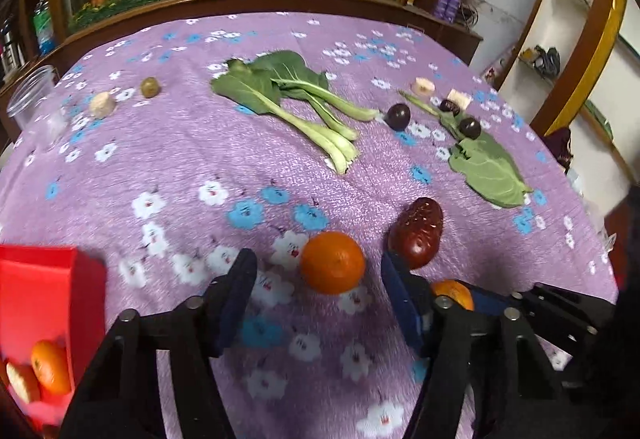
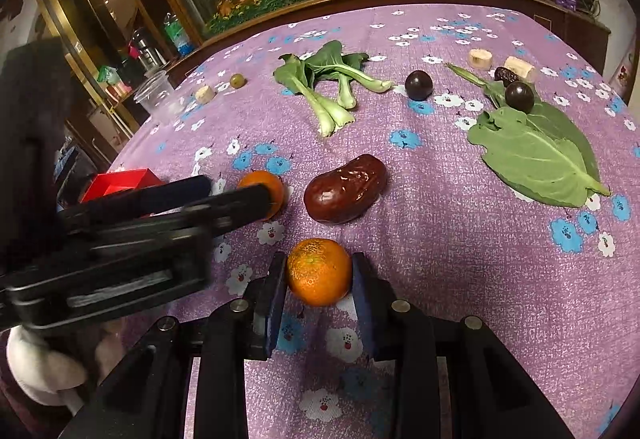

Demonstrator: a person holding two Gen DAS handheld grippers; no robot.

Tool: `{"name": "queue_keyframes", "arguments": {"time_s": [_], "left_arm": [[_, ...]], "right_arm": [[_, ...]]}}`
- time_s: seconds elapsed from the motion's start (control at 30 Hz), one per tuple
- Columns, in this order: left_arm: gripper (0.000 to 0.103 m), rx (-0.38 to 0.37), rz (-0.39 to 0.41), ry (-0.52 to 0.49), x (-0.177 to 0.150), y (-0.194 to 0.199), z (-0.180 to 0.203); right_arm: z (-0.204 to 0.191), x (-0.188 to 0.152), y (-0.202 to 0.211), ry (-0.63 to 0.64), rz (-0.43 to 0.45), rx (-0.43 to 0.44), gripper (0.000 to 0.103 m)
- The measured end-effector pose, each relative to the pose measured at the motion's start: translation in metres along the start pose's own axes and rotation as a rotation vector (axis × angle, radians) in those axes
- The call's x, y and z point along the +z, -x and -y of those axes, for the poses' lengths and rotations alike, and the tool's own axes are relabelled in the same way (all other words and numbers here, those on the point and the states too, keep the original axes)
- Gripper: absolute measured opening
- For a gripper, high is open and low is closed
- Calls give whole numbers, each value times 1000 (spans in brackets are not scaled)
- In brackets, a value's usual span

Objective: Organize fruits
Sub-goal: 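Grasp a large orange with the left tool while the right tool grasps a mandarin, then carry the orange and mandarin into the red tray and open both tools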

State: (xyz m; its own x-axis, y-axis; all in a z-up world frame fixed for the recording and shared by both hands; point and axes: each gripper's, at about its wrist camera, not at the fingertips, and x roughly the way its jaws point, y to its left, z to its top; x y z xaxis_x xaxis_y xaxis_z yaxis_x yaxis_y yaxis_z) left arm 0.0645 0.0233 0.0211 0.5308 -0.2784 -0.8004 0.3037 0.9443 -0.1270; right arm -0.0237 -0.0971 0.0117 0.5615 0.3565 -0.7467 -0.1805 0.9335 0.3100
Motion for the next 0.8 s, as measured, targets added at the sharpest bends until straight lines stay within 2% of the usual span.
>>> {"name": "queue_keyframes", "arguments": {"time_s": [0.07,0.13,0.2,0.33,0.8], "left_arm": [[38,-9,-11,-13,-1,-6,2],[32,-8,0,-24,-2,-7,6],[32,19,9,-35,-3,-5,10],[32,21,30,-9,-10,8,8],[32,19,208,212,-57,114,-52]], "right_arm": [[-3,0,0,13,1,-14,34],[-5,0,-2,21,3,-23,34],[-6,-1,-2,29,6,-32,34],[-6,-2,-2,32,12,-39,34],[-12,-4,-3,70,54,-100,34]]}}
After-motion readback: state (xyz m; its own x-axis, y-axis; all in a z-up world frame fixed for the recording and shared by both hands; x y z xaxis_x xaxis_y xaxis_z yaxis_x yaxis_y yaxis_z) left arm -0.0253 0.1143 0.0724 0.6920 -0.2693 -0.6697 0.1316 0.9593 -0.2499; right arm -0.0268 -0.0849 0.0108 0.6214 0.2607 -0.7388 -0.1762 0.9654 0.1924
